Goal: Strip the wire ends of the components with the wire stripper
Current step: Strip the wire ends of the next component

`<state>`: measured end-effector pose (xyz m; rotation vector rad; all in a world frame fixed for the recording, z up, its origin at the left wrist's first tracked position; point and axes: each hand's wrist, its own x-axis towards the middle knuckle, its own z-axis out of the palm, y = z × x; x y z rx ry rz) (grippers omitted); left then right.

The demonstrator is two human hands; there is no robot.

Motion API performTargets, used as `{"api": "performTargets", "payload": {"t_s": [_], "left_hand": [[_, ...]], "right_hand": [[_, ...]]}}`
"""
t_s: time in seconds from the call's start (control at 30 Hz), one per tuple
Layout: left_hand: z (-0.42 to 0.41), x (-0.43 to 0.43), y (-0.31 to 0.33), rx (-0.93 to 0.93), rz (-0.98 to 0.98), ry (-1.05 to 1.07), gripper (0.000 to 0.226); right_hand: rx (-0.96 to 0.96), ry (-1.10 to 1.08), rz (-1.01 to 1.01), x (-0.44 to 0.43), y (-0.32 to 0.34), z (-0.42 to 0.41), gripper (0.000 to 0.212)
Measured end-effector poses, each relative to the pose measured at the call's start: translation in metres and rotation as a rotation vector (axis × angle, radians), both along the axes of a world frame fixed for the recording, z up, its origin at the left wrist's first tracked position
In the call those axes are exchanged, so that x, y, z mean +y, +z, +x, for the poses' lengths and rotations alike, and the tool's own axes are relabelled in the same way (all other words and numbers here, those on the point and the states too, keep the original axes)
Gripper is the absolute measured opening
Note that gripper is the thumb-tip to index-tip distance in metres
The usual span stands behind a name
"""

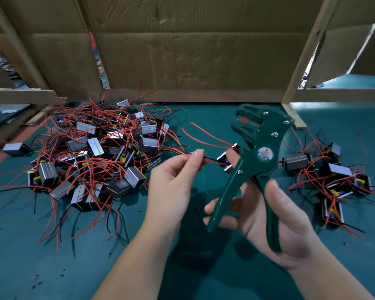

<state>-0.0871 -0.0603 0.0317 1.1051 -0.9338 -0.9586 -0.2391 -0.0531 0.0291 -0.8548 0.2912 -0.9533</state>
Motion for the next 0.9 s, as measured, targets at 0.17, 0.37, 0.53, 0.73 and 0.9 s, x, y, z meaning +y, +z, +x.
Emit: {"api": "performTargets", "payload": {"t_s": [0.17, 0.37, 0.53, 0.73, 0.9], "left_hand": [[0.009, -0.005, 0.003, 0.268, -0.084, -0.031, 0.022], [0.020, -0.002, 0.009, 0.287, -0.160, -0.095, 0.022], [0.021, 0.004, 0.009, 0.077, -0.157, -0.415, 0.023], [0.017, 0.002, 0.008, -0.026, -0.056, -0.173, 0.013], [0.023, -0.003, 0.008, -0.036, -0.121, -0.005, 0.011]], "right_hand": [[0.068, 0.076, -0.025, 0.003, -0.002, 0.002, 0.074], [0.030, -0.070, 0.085, -0.010, 0.009, -0.017, 0.066], [0.321, -0.139, 0.224, -0.017, 0.007, -0.022, 0.063], [0.291, 0.089, 0.249, -0.009, 0.004, -0.019, 0.074], [0.211, 0.262, 0.318, -0.007, 0.005, -0.015, 0.068]]}}
